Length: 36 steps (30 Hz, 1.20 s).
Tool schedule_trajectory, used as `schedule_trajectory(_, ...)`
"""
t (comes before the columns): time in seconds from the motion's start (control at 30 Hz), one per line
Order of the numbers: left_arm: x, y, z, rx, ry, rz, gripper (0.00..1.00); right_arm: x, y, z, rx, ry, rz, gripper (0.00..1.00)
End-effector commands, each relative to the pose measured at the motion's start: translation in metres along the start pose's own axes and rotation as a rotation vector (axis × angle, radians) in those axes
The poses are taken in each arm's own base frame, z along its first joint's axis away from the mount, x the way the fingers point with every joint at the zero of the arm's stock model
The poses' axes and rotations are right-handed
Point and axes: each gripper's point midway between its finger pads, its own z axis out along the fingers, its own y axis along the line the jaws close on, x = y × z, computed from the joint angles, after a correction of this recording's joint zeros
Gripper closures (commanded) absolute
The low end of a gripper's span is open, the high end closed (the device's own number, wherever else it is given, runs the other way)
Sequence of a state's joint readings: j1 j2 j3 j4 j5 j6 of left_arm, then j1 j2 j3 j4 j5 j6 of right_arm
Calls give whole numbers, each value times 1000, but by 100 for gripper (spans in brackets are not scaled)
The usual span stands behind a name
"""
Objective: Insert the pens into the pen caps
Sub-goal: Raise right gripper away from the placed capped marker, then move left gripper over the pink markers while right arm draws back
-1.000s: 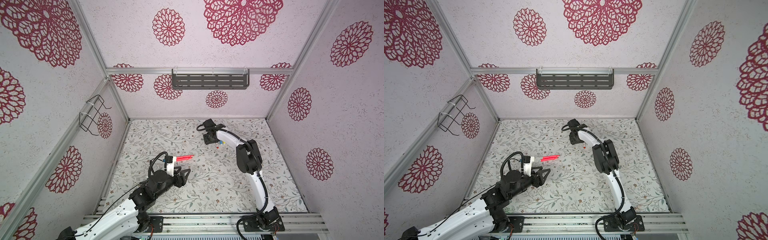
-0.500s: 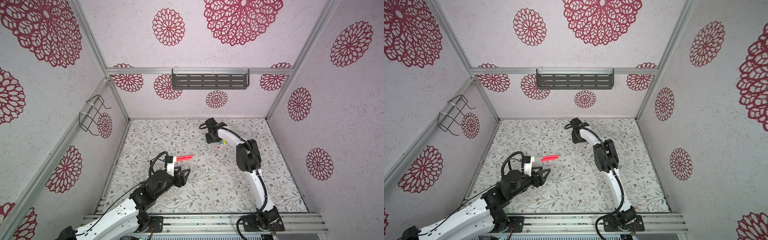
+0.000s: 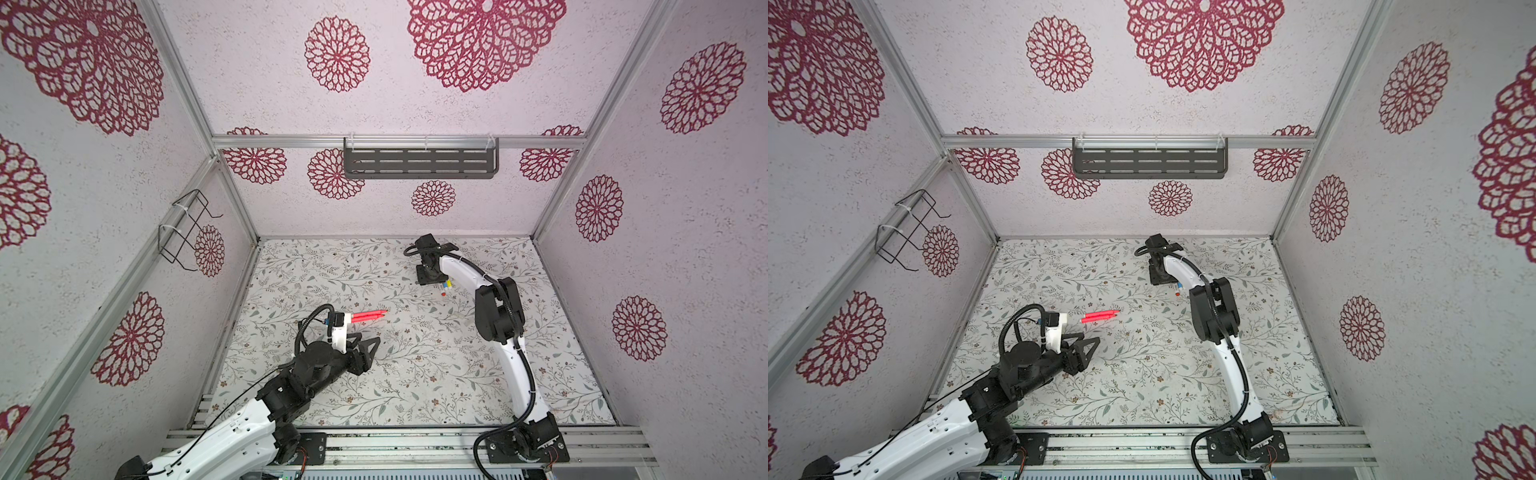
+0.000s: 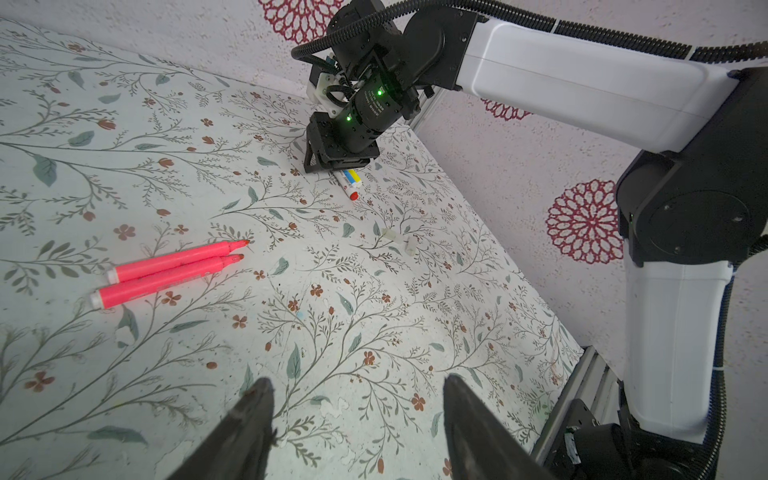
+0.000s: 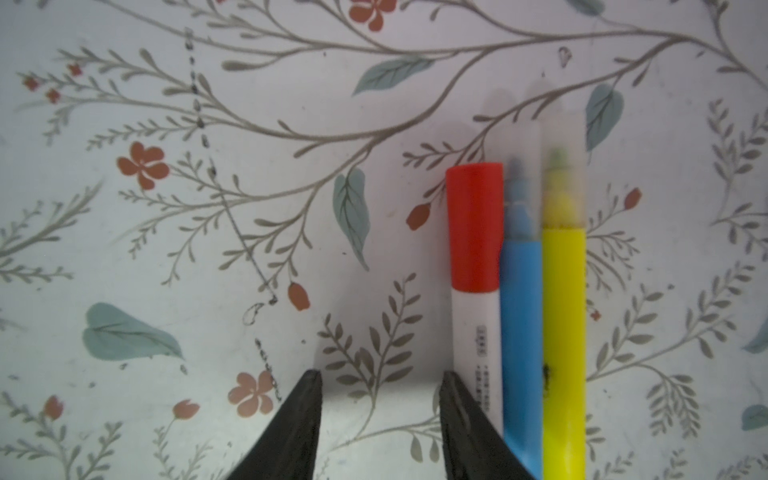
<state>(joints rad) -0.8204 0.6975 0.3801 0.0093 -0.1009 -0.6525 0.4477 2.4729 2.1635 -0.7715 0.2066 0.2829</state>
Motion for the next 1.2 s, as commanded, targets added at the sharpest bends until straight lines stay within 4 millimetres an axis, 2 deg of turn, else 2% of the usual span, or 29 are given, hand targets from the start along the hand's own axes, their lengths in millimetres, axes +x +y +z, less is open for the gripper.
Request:
schedule_trajectory(0.0,2,0,-2,-1,-1,-8,34,-7,-5,-19,21,-16,22,52)
schedule_trajectory(0.13,2,1,-1,-5,0,-6,34,-21,3,-54,-8,-78,6,51)
schedule_trajectory(0.23,0,1,-1,-15,1,7,33,-28,17,-91,-56,-141,-34,49)
schedule_trajectory(0.33,0,5,1,-41,6,25,33,-30,41,-144,-155,-242,-112,47)
schedule_trajectory(0.5,8,19,12,-112,78,33,33,-8,68,-223,-304,-394,-230,40)
schedule_trajectory(0.6,10,32,21,-162,128,19,33,14,71,-260,-425,-462,-244,38)
schedule_trajectory(0.7,9,46,32,-188,168,-18,33,46,67,-277,-511,-475,-256,36)
schedule_trajectory(0.87,2,76,52,-221,227,-91,33,107,62,-285,-619,-465,-278,34)
schedule_trajectory(0.97,0,95,65,-259,265,-89,33,128,46,-283,-599,-480,-249,33)
schedule_trajectory(1.07,1,118,80,-316,305,-77,33,148,31,-272,-553,-464,-220,32)
schedule_trajectory(1.17,-1,135,91,-356,331,-66,34,161,26,-271,-563,-467,-203,32)
